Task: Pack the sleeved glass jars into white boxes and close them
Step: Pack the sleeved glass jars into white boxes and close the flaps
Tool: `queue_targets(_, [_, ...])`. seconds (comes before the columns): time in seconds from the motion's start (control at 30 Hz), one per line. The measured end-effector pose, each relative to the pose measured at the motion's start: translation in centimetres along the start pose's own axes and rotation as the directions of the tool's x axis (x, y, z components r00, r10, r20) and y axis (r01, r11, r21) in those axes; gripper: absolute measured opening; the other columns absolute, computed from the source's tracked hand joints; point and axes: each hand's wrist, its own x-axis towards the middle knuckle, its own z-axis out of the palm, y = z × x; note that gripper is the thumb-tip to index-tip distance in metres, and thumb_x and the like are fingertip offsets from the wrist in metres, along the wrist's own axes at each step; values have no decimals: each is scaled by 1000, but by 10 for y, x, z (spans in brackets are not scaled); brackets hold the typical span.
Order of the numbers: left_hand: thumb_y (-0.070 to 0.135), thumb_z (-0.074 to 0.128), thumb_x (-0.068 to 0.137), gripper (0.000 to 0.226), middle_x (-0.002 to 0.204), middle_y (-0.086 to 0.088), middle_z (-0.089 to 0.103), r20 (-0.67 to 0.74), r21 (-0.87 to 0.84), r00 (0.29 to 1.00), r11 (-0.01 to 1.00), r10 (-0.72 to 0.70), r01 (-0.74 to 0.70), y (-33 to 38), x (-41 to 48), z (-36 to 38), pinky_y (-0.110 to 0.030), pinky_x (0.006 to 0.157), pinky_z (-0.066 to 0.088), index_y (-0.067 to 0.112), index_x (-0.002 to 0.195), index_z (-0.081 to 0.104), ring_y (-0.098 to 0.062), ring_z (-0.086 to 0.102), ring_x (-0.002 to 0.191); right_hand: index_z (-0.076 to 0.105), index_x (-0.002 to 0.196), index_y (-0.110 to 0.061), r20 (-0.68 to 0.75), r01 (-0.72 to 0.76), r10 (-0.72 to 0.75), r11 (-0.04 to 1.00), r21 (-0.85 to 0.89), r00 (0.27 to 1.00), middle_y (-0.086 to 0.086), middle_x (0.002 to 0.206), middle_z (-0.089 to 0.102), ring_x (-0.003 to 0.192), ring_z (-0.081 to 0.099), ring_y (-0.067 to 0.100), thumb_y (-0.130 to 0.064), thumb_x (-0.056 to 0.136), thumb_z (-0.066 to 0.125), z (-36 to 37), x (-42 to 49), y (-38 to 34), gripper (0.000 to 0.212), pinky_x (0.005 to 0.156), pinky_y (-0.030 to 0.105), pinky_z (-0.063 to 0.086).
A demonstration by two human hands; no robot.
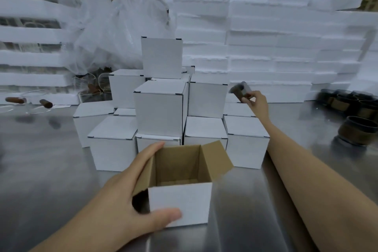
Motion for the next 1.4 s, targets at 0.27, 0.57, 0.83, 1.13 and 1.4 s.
queue_targets(0.27, [78,67,54,99,121,32,31,-94,83,976,978,197,-190,-6,-3,3,4,88,28,55,141,26,25,31,113,48,125,4,-121,-170,263,849,501,957,16,116,49,98,52,22,-4,98,49,-48,-112,-24,29,58,13,51])
queue_targets(0.57, [81,51,62,85,116,16,40,-278,472,895,861,349,-189,2,-18,0,-28,86,35,32,132,52,-7,40,108,50,108,-10,-196,-67,234,786,615,952,3,112,53,99,59,17,-6,97,51,-77,-186,-51,12,89,29,53])
queue_targets(0.83, [56,32,91,58,113,5,54,-333,493,814,824,476,-279,6,-22,-4,-30,84,34,19,119,66,-11,46,105,52,102,-14,-162,152,-45,649,746,986,12,112,56,100,60,20,-14,96,53,-77,-202,-119,6,82,25,51])
queue_targets(1.13, [53,37,94,60,139,2,50,-386,473,778,831,495,-294,11,-21,-1,-20,104,24,18,143,42,-12,40,127,53,114,-30,256,231,-427,800,553,868,-15,109,65,98,66,11,-24,71,77,-51,-249,-149,50,82,23,52])
queue_targets(1.4, [54,39,91,66,131,12,50,-295,389,823,848,485,-360,10,-22,2,-5,101,17,21,147,32,-1,40,121,48,127,-26,441,298,-452,877,376,775,-6,127,53,109,62,14,-12,75,75,-43,-262,-139,60,94,28,51])
